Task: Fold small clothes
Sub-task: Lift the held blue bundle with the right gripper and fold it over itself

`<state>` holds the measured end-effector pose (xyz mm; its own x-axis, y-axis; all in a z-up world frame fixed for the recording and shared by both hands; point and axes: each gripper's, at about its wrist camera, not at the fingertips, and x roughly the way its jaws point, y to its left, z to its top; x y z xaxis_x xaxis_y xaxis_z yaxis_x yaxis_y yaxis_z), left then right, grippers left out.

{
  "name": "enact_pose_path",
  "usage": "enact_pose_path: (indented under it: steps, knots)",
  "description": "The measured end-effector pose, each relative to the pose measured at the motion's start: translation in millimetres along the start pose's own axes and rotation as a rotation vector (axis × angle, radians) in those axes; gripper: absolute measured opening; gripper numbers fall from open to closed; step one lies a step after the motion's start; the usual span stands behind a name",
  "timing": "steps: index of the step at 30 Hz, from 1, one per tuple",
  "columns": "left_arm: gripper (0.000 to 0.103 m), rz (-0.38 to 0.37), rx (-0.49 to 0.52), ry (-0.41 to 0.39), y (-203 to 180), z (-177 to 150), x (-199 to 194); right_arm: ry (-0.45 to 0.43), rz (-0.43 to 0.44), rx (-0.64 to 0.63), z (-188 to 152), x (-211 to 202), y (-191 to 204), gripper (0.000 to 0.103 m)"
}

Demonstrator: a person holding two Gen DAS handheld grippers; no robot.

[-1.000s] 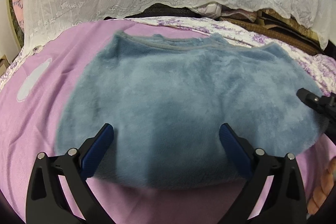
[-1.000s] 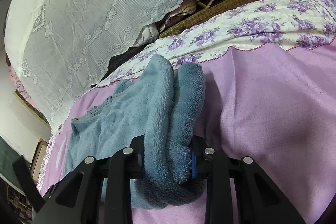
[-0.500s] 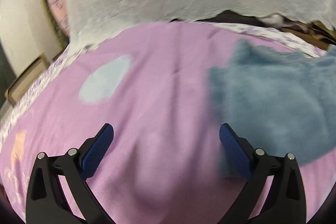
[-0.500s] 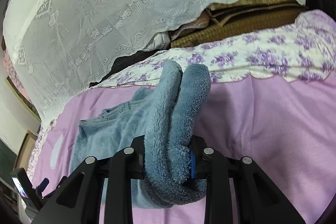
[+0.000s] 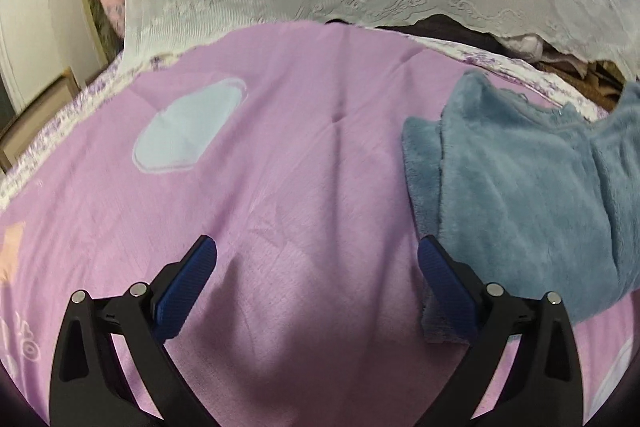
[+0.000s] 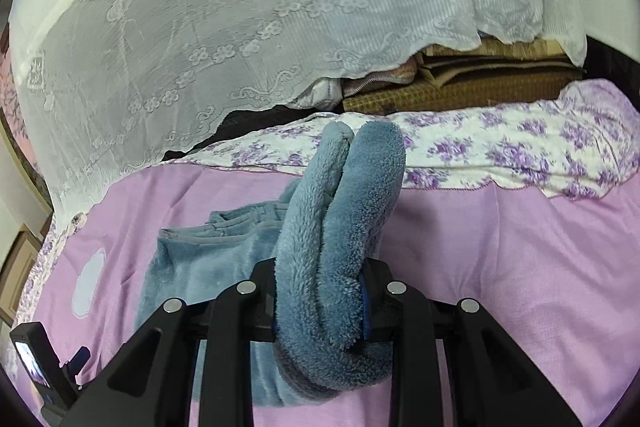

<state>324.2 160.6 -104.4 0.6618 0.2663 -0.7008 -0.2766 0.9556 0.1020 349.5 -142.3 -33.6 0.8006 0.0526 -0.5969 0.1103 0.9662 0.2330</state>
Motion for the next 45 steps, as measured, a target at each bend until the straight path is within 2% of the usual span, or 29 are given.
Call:
enact_pose_path:
  steps: [3,7,18,23,45]
  knots:
    - [0.098,0.011,0.019,-0.009,-4,0,-2,-0.015,-0.002,-0.017,1,-4,16,0.027]
    - [0.098,0.003,-0.007,-0.003,4,1,0,-0.029,0.01,-0.05,2,-9,38,0.026]
    - [0.098,-0.047,-0.179,0.062,42,12,15,-0.028,0.05,-0.175,-17,-3,112,0.026]
    - [0.098,-0.071,-0.242,0.123,54,12,29,-0.029,0.054,-0.257,-36,4,143,0.026]
    - [0.099,-0.049,-0.239,0.157,54,13,38,0.033,0.077,-0.386,-95,35,199,0.026]
